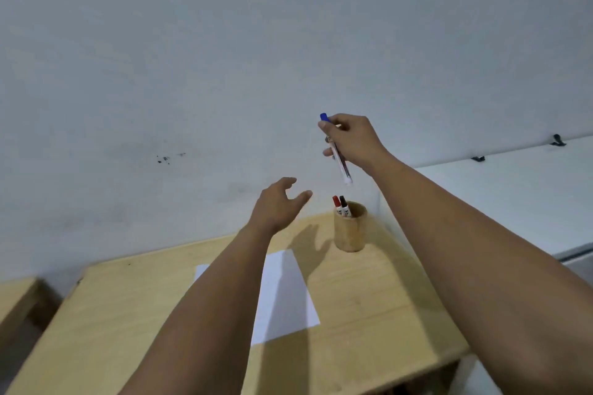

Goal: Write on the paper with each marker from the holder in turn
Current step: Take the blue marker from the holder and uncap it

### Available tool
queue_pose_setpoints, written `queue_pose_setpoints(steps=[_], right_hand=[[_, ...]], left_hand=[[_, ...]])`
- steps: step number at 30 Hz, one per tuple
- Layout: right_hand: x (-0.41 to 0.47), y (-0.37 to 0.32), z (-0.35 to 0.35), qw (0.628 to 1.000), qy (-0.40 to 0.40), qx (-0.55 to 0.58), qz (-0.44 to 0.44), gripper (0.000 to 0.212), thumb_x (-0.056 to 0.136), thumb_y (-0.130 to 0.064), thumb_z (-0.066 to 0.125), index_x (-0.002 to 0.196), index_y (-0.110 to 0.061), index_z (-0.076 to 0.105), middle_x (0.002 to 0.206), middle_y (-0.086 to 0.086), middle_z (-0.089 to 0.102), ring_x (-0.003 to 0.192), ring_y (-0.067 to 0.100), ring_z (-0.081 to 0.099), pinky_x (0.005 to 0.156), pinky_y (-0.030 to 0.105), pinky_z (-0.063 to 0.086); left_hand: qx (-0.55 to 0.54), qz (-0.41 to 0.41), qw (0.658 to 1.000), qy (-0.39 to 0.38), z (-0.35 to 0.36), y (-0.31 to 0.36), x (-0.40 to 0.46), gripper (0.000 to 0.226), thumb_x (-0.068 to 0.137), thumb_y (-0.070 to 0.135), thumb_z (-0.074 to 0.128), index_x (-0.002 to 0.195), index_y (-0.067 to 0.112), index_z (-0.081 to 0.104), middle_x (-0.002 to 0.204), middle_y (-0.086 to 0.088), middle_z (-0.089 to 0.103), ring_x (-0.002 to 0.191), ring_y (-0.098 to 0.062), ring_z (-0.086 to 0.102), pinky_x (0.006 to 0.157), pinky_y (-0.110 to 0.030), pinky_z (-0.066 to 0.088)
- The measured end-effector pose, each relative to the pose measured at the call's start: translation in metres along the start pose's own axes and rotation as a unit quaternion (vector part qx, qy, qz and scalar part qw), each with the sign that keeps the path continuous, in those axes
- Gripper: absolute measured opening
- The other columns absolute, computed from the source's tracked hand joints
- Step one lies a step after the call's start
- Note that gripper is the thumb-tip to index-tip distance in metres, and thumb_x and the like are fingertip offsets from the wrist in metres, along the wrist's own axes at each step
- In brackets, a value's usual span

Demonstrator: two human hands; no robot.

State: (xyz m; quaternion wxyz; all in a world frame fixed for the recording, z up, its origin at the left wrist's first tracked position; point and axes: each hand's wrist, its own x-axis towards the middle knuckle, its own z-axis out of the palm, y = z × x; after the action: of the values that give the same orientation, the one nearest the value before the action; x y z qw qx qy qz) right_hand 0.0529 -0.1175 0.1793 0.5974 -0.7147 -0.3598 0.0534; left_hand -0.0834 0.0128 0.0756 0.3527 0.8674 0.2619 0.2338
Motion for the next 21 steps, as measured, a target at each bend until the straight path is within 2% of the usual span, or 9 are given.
queue_pose_setpoints(steps=[3,6,9,11,15,18,21], right_hand=[[-0.031,-0.014,0.038,0.994,-0.092,0.009,0.065,0.023,0.106,-0.024,0.063,0.121,-0.011,0.074,0.092,0.006,0.06,0.062,0.017,0.059,0.057,0.024,0.054],[-0.063,-0.013,0.085,0.976,-0.186,0.021,0.108,0.023,0.1,-0.003,0.062,0.12,-0.002,0.073,0.095,0.011,0.065,0.071,0.018,0.063,0.065,0.027,0.055],[-0.093,-0.012,0.131,0.953,-0.279,0.039,0.11,0.019,0.093,-0.003,0.076,0.113,-0.001,0.078,0.094,0.009,0.075,0.082,0.019,0.075,0.075,0.03,0.062],[-0.108,-0.014,0.159,0.94,-0.32,0.049,0.106,0.014,0.091,-0.008,0.08,0.105,-0.008,0.08,0.093,0.005,0.078,0.082,0.017,0.074,0.073,0.029,0.061],[-0.12,-0.014,0.201,0.923,-0.37,0.053,0.095,0.01,0.092,-0.01,0.08,0.102,-0.011,0.081,0.096,0.006,0.081,0.081,0.017,0.069,0.07,0.027,0.054],[-0.121,-0.009,0.222,0.926,-0.371,0.035,0.062,0.007,0.091,-0.012,0.081,0.098,-0.013,0.082,0.093,0.003,0.08,0.08,0.014,0.069,0.069,0.025,0.054],[-0.115,0.0,0.239,0.935,-0.354,0.006,0.021,0.01,0.091,-0.013,0.082,0.101,-0.013,0.084,0.085,-0.002,0.077,0.074,0.01,0.067,0.07,0.024,0.053]], left_hand=[[0.006,0.006,0.997,0.079,-0.048,-0.006,-0.028,0.051,0.099,0.054,0.051,0.129,0.016,0.065,0.132,-0.003,0.068,0.117,-0.023,0.065,0.101,-0.038,0.049],[0.005,-0.035,0.985,0.171,-0.089,-0.024,-0.057,0.061,0.1,0.058,0.038,0.093,0.005,0.066,0.091,-0.009,0.073,0.088,-0.03,0.067,0.083,-0.044,0.054],[0.028,-0.096,0.974,0.202,-0.121,-0.049,-0.084,0.07,0.096,0.068,0.03,0.069,0.008,0.052,0.07,-0.006,0.061,0.067,-0.028,0.057,0.064,-0.039,0.046],[0.048,-0.118,0.974,0.185,-0.137,-0.064,-0.098,0.069,0.096,0.07,0.03,0.063,0.012,0.05,0.064,-0.003,0.056,0.061,-0.024,0.052,0.06,-0.035,0.04],[0.017,-0.113,0.982,0.152,-0.16,-0.096,-0.113,0.059,0.105,0.045,0.039,0.058,0.01,0.04,0.056,-0.004,0.042,0.053,-0.023,0.036,0.056,-0.033,0.03],[0.042,-0.122,0.979,0.159,-0.168,-0.113,-0.115,0.053,0.105,0.035,0.038,0.059,0.01,0.035,0.055,-0.004,0.035,0.051,-0.022,0.031,0.051,-0.034,0.025],[0.049,-0.137,0.977,0.156,-0.169,-0.127,-0.11,0.048,0.104,0.03,0.037,0.063,0.006,0.039,0.058,-0.008,0.038,0.054,-0.025,0.035,0.053,-0.033,0.029]])
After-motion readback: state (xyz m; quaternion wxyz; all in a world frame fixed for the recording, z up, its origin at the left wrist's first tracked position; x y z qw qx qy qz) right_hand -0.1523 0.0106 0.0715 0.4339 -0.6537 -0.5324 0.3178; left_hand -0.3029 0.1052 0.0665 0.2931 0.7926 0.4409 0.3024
